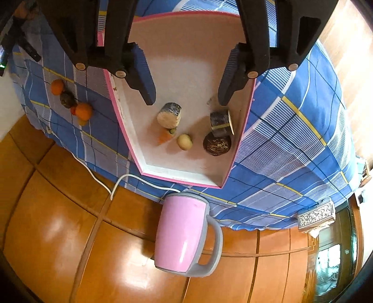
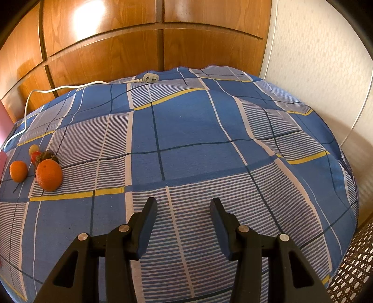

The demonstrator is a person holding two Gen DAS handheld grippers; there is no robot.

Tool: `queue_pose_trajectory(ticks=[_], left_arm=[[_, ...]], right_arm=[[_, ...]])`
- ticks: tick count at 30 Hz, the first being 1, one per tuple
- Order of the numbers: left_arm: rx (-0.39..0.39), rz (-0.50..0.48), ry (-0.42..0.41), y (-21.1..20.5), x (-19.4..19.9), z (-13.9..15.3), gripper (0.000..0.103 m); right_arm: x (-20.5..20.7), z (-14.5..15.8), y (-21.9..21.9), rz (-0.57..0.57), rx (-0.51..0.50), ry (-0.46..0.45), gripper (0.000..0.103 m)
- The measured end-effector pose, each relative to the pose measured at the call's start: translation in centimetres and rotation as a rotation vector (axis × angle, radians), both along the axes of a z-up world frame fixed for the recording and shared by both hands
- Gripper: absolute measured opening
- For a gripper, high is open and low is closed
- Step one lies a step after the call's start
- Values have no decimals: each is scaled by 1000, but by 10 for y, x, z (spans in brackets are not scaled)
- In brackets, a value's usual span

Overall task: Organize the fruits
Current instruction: 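Carry the log piece into the tray and open the left tool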

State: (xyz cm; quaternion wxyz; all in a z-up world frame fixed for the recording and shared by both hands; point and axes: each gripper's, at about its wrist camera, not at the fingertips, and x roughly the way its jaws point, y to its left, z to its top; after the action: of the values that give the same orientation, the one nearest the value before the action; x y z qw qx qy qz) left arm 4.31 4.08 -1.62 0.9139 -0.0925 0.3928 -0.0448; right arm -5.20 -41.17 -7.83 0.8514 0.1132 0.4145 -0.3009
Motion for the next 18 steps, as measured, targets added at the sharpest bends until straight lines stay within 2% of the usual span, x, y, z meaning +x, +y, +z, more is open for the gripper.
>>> queue_pose_trajectory(ticks=[5,13,18], left_arm=[[-5,-9,3,-2,-5,0,62],[-16,-8,12,-1,-9,-3,63],[-25,11,8,5,-14,-4,71]], right_arm=[[1,1,3,8,-1,4,48],[8,1,17,55,9,6,48],[11,2,22,70,17,9,48]])
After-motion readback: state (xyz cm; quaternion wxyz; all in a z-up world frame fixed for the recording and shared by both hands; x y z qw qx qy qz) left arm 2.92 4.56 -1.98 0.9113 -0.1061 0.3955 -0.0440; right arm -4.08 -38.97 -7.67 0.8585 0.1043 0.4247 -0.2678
